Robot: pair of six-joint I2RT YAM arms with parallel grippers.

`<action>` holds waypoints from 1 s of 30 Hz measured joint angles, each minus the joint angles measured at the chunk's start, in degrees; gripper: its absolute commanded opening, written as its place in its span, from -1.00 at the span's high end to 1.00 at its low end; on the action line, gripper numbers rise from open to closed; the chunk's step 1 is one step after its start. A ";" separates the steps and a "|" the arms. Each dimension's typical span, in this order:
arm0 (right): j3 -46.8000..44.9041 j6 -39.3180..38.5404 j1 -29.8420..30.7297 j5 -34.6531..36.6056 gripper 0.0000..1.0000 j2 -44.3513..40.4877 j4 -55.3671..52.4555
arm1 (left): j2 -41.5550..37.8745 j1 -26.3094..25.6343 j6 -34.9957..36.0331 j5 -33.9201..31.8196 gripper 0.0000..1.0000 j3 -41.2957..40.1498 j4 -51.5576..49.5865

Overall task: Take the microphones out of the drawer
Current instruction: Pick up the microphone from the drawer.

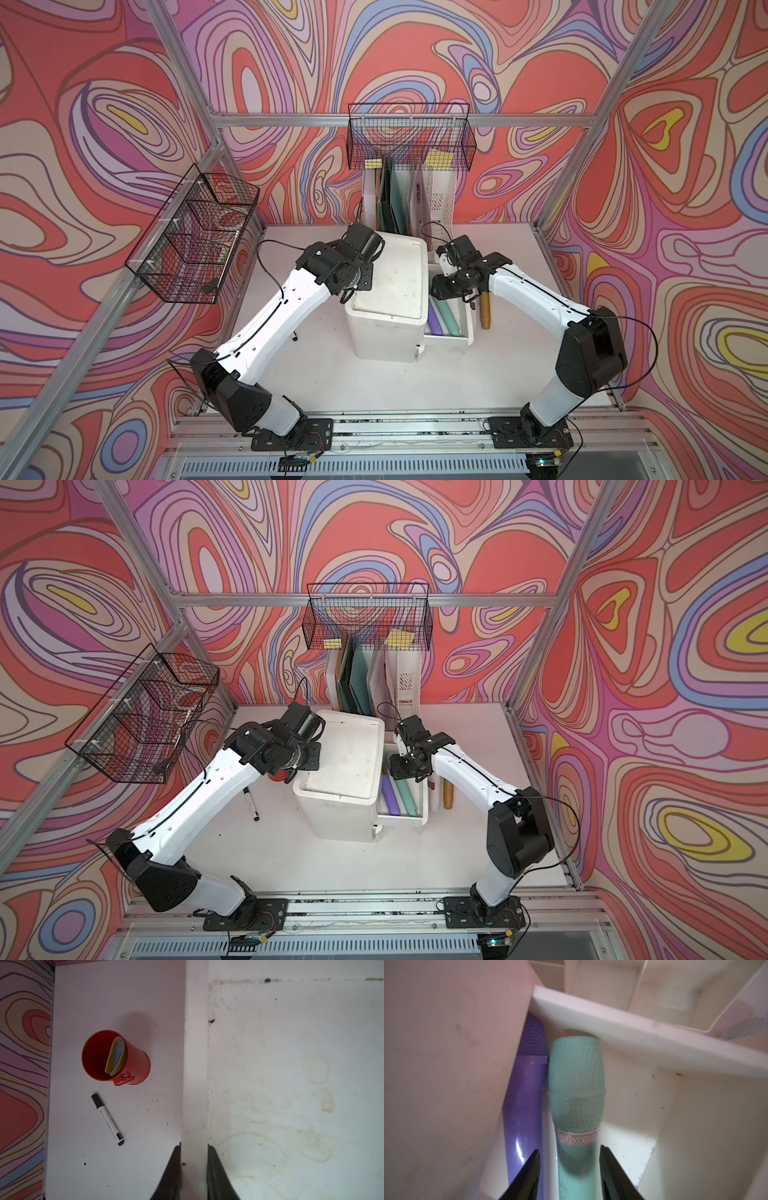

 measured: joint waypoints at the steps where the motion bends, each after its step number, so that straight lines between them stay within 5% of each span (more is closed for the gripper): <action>1: 0.00 0.04 0.28 0.50 0.07 0.31 0.02 | 0.00 0.00 0.00 0.00 1.00 0.00 0.00; 18: -0.02 1.57 2.47 5.79 0.08 3.82 1.53 | 0.00 0.00 0.00 0.00 1.00 0.00 0.00; 30: -0.72 1.95 2.64 6.60 0.55 3.63 2.45 | 0.00 0.00 0.00 -0.02 1.00 0.00 0.00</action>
